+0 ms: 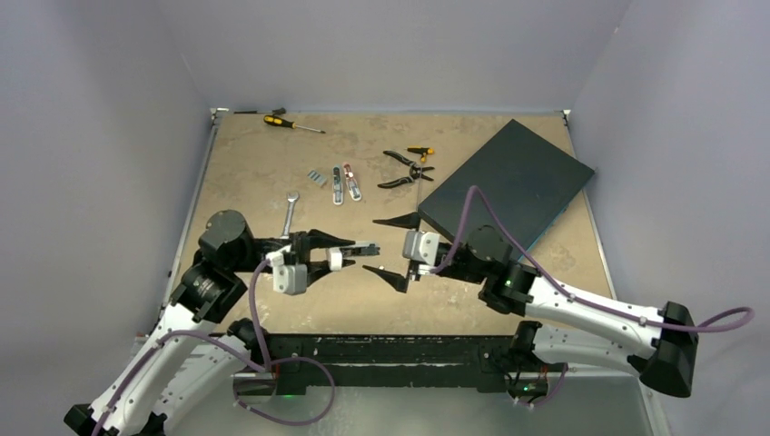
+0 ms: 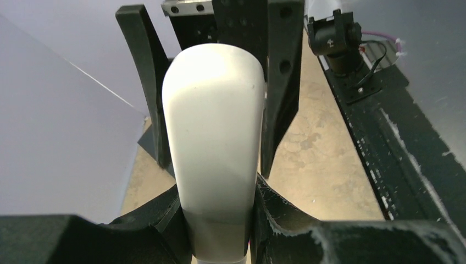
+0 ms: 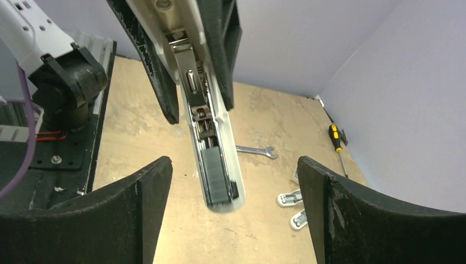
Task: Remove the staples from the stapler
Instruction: Unload the staple at the center of the board.
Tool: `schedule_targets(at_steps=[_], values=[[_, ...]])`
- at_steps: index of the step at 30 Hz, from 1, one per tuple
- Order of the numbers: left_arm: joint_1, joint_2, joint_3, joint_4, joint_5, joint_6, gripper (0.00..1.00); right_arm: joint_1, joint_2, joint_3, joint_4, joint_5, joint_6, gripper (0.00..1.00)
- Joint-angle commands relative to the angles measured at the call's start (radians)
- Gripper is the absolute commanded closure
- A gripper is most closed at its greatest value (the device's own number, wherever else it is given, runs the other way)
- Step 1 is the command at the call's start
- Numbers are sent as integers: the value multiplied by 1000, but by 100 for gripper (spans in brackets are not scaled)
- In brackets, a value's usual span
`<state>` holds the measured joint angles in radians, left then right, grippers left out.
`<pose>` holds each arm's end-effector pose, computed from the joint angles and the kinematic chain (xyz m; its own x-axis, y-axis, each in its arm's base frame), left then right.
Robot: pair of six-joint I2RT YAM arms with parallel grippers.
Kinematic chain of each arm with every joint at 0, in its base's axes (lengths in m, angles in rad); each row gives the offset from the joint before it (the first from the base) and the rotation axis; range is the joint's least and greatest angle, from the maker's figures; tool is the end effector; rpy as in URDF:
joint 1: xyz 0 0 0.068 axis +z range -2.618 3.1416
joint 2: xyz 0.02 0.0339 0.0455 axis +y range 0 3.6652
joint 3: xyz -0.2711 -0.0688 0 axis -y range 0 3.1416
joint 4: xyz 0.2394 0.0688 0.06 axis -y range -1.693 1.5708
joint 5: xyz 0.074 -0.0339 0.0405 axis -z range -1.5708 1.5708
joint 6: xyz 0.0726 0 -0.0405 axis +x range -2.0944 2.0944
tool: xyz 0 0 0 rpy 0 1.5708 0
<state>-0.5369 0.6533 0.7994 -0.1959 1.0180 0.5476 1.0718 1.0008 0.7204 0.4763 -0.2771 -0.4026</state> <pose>0.0928 -0.1272 0.3669 0.4836 0.0303 -0.8748 0.8752 0.0008 0.4838 0.1077 0.2391 0.3611 0.4669 0.0692 -0.8816 -0.8587 0.2737 -0.4333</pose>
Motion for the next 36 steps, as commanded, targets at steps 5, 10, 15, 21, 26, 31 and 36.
schedule_targets(at_steps=[5, 10, 15, 21, 26, 31, 36], values=[[2, -50, -45, -112, 66, 379, 100, -3, -166, -104, 76, 177, 232, 12], [2, -24, -9, -221, 84, 530, 100, -2, -146, -96, 142, 201, 338, 20], [2, -16, 0, -265, 70, 607, 100, -2, -92, -122, 259, 209, 358, 23], [2, -39, -13, -262, -5, 631, 100, 40, -44, -138, 285, 322, 314, 26], [3, -43, -11, -274, -56, 644, 100, 69, -9, -190, 356, 370, 228, 25], [2, -42, -3, -297, -66, 666, 100, 70, 44, -154, 386, 347, 153, 24], [2, -37, -4, -317, -99, 693, 100, 70, 106, -141, 437, 365, 72, 23]])
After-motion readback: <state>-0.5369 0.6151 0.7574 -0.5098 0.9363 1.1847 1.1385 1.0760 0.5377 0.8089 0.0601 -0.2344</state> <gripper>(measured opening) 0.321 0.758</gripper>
